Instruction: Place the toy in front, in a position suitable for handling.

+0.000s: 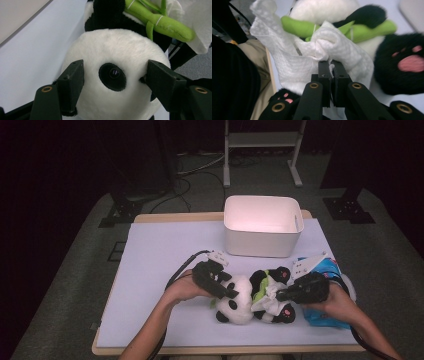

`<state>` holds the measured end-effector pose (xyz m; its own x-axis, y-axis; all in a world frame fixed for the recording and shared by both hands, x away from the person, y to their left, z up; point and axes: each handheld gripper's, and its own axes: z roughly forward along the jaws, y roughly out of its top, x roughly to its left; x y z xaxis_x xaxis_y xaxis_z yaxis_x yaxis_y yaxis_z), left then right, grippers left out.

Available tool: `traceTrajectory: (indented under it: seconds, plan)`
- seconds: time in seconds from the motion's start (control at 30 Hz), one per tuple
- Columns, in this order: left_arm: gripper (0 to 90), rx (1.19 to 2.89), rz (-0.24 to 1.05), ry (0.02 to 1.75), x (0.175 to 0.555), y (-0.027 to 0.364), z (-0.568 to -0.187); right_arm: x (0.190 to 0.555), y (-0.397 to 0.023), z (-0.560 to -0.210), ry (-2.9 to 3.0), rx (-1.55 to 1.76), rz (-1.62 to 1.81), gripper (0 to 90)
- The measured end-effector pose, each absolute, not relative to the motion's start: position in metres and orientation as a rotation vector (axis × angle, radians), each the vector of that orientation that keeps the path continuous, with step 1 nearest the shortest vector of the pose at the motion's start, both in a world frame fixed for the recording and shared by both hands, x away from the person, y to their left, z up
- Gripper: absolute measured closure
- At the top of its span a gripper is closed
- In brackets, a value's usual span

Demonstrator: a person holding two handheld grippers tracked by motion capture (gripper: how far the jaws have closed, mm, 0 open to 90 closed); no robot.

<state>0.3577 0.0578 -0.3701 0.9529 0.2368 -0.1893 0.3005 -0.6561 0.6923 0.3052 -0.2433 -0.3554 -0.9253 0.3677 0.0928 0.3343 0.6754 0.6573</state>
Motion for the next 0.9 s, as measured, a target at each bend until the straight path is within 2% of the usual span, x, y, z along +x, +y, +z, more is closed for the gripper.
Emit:
traceTrajectory:
  seconds: [0.27, 0.63, 0.9]
  plan:
    - [30.7, 2.332, -0.082, 0.345, 0.353, 0.056, -0.369, 0.321, -0.228, -0.337, 2.801, 0.532, 1.039, 86.3]
    - [29.9, 2.330, -0.073, 0.342, 0.349, 0.056, -0.370, 0.333, -0.210, -0.336, 2.822, 0.509, 1.000, 86.3]
    - [22.3, 2.330, -0.060, 0.356, 0.351, 0.060, -0.365, 0.327, -0.215, -0.349, 2.866, 0.512, 0.990, 86.6]
